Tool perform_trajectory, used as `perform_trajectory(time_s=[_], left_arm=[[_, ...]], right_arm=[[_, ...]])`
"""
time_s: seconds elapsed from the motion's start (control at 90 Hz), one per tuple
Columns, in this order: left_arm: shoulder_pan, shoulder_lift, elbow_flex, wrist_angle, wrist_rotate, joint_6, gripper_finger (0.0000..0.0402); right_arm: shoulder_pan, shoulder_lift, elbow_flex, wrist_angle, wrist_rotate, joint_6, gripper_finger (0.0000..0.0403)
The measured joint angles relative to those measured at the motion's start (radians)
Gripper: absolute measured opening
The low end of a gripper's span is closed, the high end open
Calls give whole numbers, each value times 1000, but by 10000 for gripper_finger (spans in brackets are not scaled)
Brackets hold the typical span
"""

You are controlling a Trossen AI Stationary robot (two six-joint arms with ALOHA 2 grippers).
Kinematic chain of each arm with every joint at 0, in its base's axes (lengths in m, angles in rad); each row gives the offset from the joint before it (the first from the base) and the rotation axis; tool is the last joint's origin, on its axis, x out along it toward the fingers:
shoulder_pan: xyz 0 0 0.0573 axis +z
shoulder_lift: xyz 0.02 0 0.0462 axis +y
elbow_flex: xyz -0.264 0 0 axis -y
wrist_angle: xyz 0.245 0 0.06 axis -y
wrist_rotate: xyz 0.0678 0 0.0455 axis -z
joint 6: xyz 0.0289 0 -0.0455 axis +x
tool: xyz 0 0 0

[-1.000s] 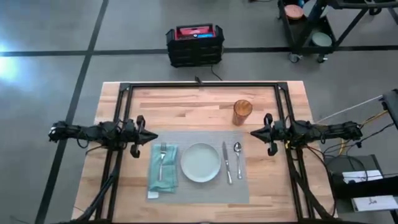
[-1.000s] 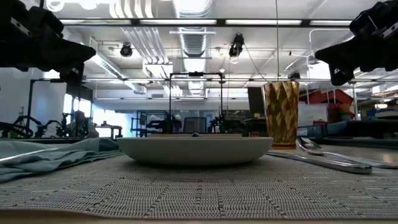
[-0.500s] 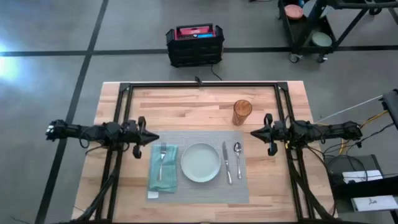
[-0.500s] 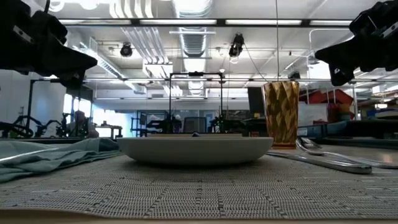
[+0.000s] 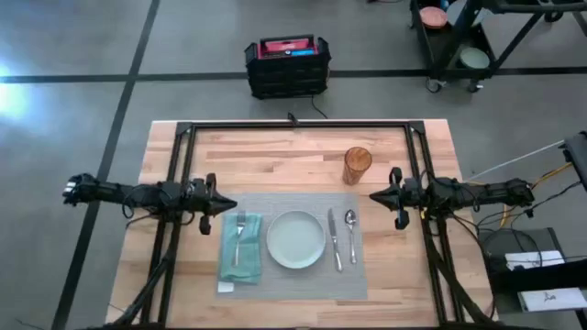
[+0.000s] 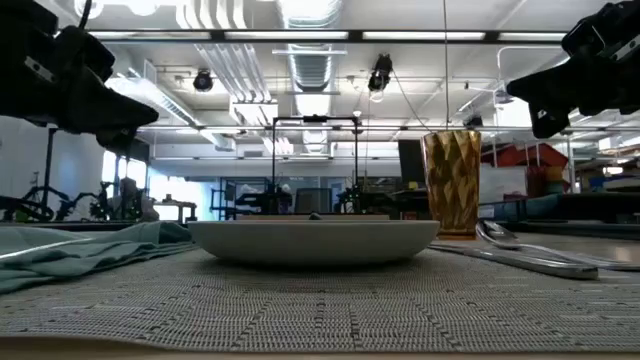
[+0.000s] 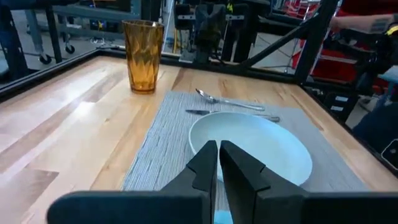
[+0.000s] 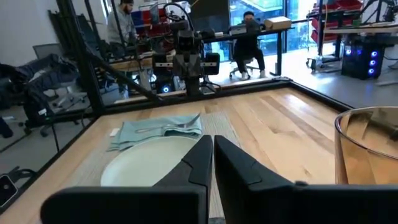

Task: Set table place
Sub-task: Return to Home Position

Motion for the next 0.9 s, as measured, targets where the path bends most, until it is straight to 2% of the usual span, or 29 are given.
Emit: perform_trajectory(time_s=[0.9], left_arm=[[0,98,0,1,0,0,5]], right_arm=[[0,0,0,0,0,0,2]])
